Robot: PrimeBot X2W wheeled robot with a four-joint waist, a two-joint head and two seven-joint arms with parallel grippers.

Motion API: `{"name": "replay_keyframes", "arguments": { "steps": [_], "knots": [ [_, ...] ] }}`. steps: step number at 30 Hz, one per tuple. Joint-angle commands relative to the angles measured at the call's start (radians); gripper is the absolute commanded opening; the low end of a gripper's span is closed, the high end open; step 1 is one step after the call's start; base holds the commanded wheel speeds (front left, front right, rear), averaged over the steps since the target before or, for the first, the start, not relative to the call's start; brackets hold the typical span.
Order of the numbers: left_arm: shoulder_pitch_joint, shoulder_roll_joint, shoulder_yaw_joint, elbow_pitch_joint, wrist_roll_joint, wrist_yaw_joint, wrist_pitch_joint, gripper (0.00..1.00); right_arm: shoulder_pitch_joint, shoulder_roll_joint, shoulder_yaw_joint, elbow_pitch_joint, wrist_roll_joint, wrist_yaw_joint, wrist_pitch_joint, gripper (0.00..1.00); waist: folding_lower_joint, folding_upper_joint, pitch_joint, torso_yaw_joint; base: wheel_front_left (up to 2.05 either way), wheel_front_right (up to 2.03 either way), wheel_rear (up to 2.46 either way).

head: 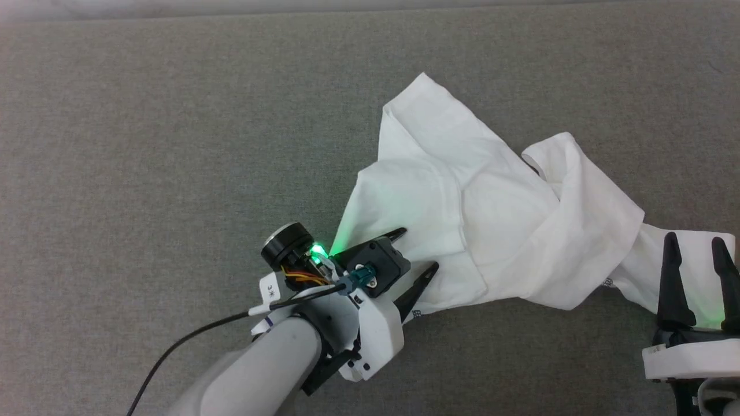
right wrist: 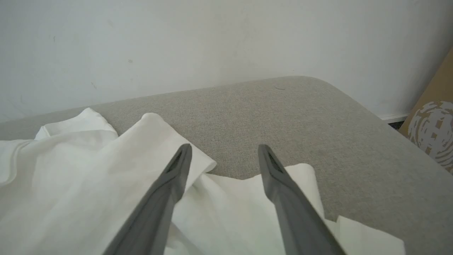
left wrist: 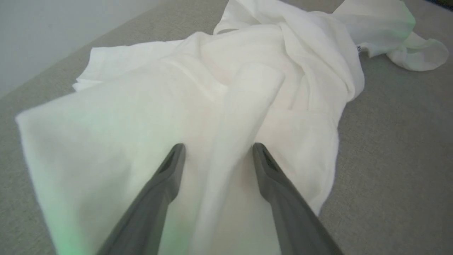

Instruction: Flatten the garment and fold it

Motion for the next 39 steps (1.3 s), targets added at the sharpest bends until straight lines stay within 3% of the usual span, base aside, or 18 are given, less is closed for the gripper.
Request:
{"name": "replay_keyframes", "arguments": {
  "steps": [1, 2, 8, 12, 18, 24, 30, 34, 39],
  "knots": [
    [-0.019, -0.004, -0.007, 0.008, -0.008, -0.006, -0.016, 0.56, -0.015, 0.002, -0.002, 0.002, 0.001, -0.001, -0.005, 1.0, -0.0002, 0.0, 0.002, -0.003, 0.0, 0.0, 0.0],
    [-0.024, -0.011, -0.003, 0.008, -0.014, -0.006, -0.036, 0.0, -0.016, 0.002, -0.005, 0.003, 0.0, -0.001, -0.005, 1.0, -0.0002, 0.0, -0.001, 0.0, 0.0, 0.0, 0.0],
    [-0.039, -0.021, 0.039, -0.06, -0.063, -0.002, -0.089, 0.0, -0.006, 0.002, -0.016, 0.015, -0.004, -0.001, -0.005, 1.0, -0.0002, 0.0, -0.044, 0.019, 0.0, 0.0, 0.0],
    [-0.043, -0.018, 0.101, -0.167, -0.15, -0.002, -0.091, 0.0, 0.007, 0.002, -0.016, 0.026, 0.005, -0.001, -0.005, 1.0, -0.0002, 0.0, -0.083, 0.034, 0.0, 0.0, 0.0],
    [-0.143, 0.066, 0.248, -0.229, -0.296, -0.004, -0.02, 0.0, 0.011, 0.002, -0.004, 0.03, 0.009, -0.001, -0.005, 1.0, -0.0002, 0.0, -0.093, 0.035, 0.0, 0.0, 0.0],
    [-0.314, 0.185, 0.362, -0.121, -0.336, -0.005, 0.012, 0.0, -0.007, 0.002, -0.001, 0.012, -0.002, -0.001, -0.005, 1.0, -0.0002, 0.0, -0.011, 0.011, 0.0, 0.0, 0.0],
    [-0.451, 0.31, 0.371, 0.043, -0.238, -0.006, -0.062, 0.0, -0.046, 0.002, 0.001, -0.01, -0.013, -0.001, -0.004, 1.0, -0.0002, 0.0, 0.105, -0.022, 0.0, 0.0, 0.0],
    [-0.478, 0.333, 0.363, 0.18, -0.213, -0.006, -0.114, 0.0, -0.073, 0.002, 0.012, -0.018, -0.015, -0.001, -0.004, 1.0, -0.0002, 0.0, 0.16, -0.041, 0.0, 0.0, 0.0],
    [-0.475, 0.307, 0.353, 0.327, -0.223, 0.003, -0.145, 0.0, -0.092, 0.002, 0.015, -0.022, -0.021, -0.001, -0.004, 1.0, -0.0002, 0.0, 0.199, -0.05, 0.0, 0.0, 0.0]
  ]
}}
